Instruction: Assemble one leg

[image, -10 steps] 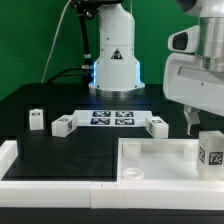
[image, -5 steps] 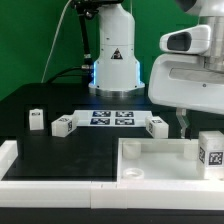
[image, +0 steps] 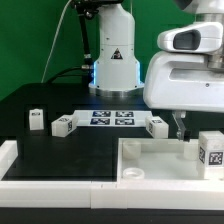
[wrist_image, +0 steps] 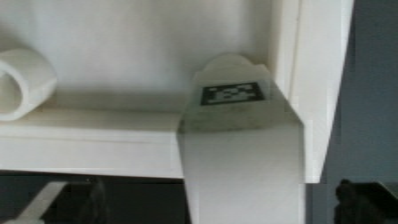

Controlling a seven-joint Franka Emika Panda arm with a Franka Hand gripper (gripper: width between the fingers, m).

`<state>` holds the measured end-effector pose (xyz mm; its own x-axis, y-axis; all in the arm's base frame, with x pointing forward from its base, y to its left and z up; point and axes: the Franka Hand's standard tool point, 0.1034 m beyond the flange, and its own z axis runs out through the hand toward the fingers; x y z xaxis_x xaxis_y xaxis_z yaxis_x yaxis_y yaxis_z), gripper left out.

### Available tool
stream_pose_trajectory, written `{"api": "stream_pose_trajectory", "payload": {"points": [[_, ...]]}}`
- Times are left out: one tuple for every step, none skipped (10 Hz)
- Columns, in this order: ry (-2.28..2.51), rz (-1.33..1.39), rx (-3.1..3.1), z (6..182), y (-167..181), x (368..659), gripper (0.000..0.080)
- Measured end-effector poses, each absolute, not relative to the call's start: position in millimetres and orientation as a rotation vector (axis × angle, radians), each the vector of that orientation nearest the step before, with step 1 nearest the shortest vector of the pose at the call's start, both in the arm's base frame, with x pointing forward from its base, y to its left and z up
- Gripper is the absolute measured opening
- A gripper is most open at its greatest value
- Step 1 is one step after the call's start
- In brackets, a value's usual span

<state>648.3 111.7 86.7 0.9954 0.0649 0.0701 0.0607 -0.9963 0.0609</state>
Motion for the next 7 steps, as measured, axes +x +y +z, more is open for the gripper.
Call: {"api": "stream_pose_trajectory", "payload": {"points": [[0.092, 0.111, 3.079, 86.5, 111.5, 648.2, 0.0649], [0.091, 0.111, 3.079, 86.5, 111.2, 648.2, 0.0539], [0.051, 0.112, 3.081, 86.4, 111.3, 648.2, 0.0402], [0.009, 0.113, 3.083, 86.4, 111.3, 648.2, 0.0402], [0.009, 0.113, 3.082, 86.4, 111.2, 648.2, 0.0291], [-0.116, 0.114, 3.083, 86.1, 111.2, 648.2, 0.0291], [-0.376, 0.113, 3.066, 86.2, 111.0, 648.7, 0.0291]]}}
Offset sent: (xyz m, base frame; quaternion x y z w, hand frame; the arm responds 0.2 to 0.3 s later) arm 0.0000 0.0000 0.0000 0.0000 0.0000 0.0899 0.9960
